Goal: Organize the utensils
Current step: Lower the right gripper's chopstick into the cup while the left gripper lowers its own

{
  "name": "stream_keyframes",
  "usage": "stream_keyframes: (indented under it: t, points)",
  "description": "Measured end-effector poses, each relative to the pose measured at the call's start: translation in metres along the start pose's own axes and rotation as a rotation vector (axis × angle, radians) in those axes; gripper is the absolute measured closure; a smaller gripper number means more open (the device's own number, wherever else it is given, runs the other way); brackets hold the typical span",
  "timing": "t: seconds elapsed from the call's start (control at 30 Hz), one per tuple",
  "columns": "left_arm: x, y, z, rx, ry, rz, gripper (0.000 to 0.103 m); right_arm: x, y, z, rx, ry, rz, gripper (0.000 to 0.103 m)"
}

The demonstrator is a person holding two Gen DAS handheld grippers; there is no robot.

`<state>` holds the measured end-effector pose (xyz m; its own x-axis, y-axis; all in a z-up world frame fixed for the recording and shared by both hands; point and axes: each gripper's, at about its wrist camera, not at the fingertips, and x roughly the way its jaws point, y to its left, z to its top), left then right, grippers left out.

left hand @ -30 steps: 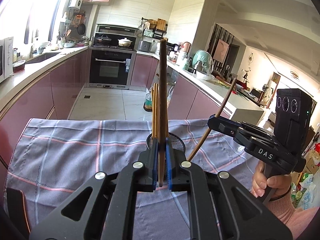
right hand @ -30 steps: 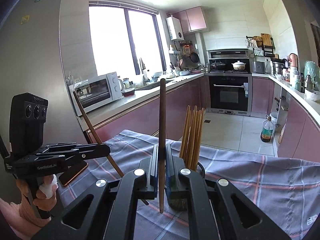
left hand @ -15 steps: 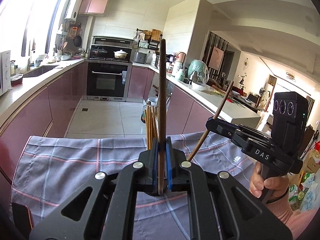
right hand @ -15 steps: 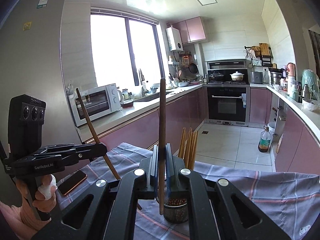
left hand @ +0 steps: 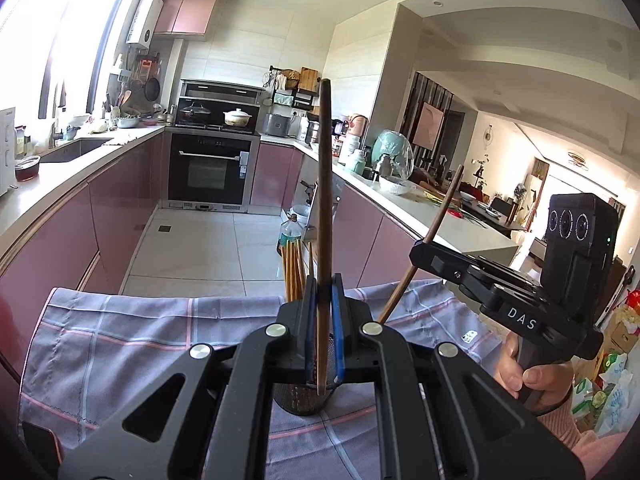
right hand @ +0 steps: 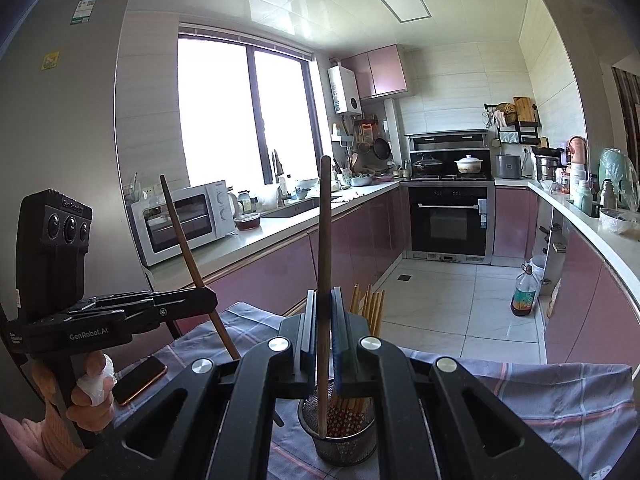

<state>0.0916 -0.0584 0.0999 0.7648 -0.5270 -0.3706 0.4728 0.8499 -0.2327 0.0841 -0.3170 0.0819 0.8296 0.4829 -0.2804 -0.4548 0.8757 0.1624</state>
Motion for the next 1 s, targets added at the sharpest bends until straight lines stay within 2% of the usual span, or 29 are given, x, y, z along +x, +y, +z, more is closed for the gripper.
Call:
stream_keyframes:
  t: [1.0]
  points:
    - [0.037, -0.014, 0.003, 0.015, 0.061, 0.040, 0.095, 0.022, -0.009, -0.002, 0.027, 0.052, -0.031, 0.098]
